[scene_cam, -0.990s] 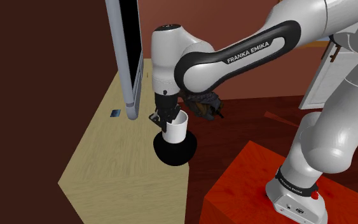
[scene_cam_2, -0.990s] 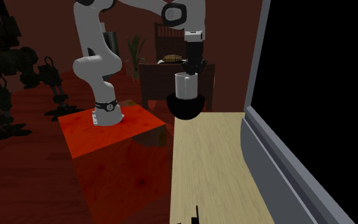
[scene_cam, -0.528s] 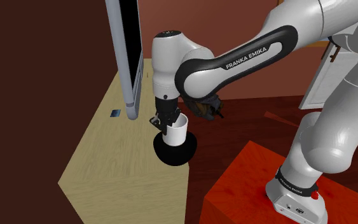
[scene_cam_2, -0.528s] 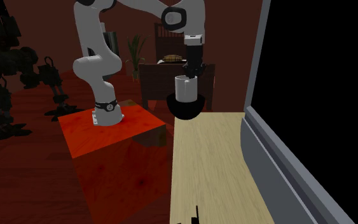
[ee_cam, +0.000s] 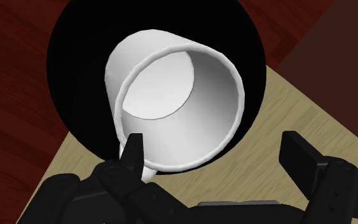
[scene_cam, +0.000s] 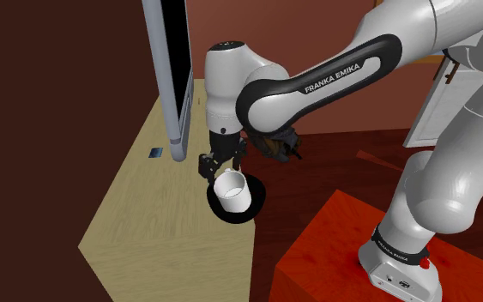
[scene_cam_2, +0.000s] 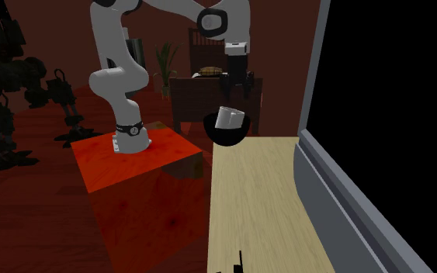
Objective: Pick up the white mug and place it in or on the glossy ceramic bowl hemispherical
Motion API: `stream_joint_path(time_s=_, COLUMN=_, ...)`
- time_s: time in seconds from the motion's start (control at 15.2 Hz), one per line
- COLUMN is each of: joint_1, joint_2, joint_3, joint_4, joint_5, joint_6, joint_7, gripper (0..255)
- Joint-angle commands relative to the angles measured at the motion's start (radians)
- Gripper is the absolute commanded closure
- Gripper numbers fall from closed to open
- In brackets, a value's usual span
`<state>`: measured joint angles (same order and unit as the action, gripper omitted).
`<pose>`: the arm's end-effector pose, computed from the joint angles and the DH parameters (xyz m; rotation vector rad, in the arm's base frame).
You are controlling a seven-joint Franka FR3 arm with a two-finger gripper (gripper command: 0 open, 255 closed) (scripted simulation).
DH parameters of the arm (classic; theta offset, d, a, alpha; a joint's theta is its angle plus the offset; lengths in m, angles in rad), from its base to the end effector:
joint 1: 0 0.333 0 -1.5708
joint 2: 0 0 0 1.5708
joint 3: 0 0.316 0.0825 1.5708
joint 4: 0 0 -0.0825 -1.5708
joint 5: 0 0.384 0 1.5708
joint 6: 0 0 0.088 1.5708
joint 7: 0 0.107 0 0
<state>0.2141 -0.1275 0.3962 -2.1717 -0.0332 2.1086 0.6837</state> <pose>0.4221 0.2984 0.4491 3.1074 -0.0913 0.1404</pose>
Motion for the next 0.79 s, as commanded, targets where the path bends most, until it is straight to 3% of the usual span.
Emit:
stream_joint_path(time_s=0.0, joint_1=0.0, joint_2=0.0, joint_3=0.0, joint_4=0.0, joint_5=0.0, joint_6=0.0, joint_7=0.0, gripper=0)
stream_joint_path(time_s=0.26, joint_1=0.003, joint_2=-0.043, joint_3=-0.004, joint_4=0.086, joint_5=0.019, joint_6=-0.126, joint_7=-0.014, gripper=0)
stream_joint_path(time_s=0.73, joint_1=0.003, joint_2=-0.043, joint_3=-0.004, joint_4=0.086, joint_5=0.019, joint_6=-0.126, joint_7=-0.014, gripper=0)
